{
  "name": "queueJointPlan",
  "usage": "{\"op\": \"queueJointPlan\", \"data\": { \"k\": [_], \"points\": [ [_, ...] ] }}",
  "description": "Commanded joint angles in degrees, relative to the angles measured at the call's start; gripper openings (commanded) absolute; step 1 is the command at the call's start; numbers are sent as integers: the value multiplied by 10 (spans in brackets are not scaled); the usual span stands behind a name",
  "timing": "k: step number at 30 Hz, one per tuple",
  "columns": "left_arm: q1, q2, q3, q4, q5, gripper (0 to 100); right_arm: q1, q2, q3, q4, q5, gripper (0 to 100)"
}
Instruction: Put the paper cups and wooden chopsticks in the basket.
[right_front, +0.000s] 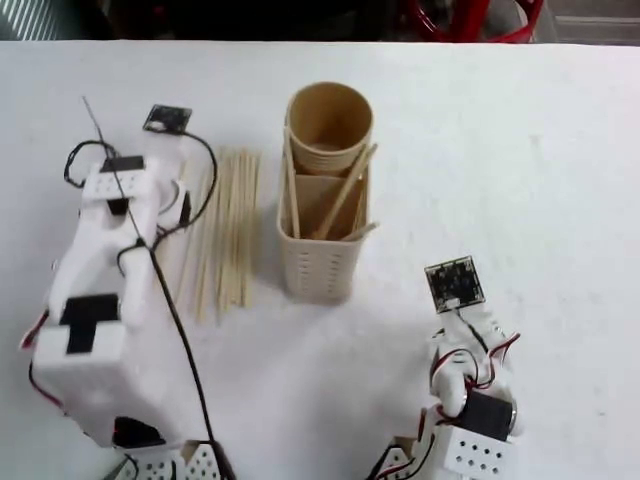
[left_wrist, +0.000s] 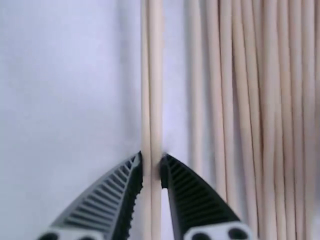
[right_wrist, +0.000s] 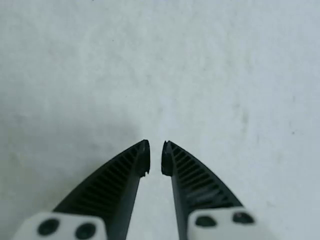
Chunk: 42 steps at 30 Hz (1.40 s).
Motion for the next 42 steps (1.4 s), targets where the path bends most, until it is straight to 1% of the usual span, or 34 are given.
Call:
{"op": "queueJointPlan", "data": {
  "k": [1,9,12,14,18,23,30,32,34,35,38,42],
  "points": [
    [4,-107,55,-49,23,20,2,-3,5,2,3,57],
    [6,-282,201,-149,33,21,2,-3,5,2,3,57],
    [34,-317,236,-156,30,24,2,-3,5,2,3,57],
    [53,-316,242,-156,33,38,2,-3,5,2,3,57],
    [59,-286,239,-161,33,142,2,-3,5,2,3,57],
    [55,-249,239,-194,33,84,2,-3,5,2,3,57],
    [59,-204,238,-224,27,83,2,-3,5,2,3,57],
    [58,-182,227,-233,4,82,2,-3,5,2,3,57],
    [58,-140,194,-218,-18,83,2,-3,5,2,3,57],
    [57,-113,167,-196,-19,83,2,-3,5,2,3,57],
    [56,-20,53,-89,-19,83,2,-3,5,2,3,57],
    [55,91,-67,-6,-19,80,2,-3,5,2,3,57]
  ]
}}
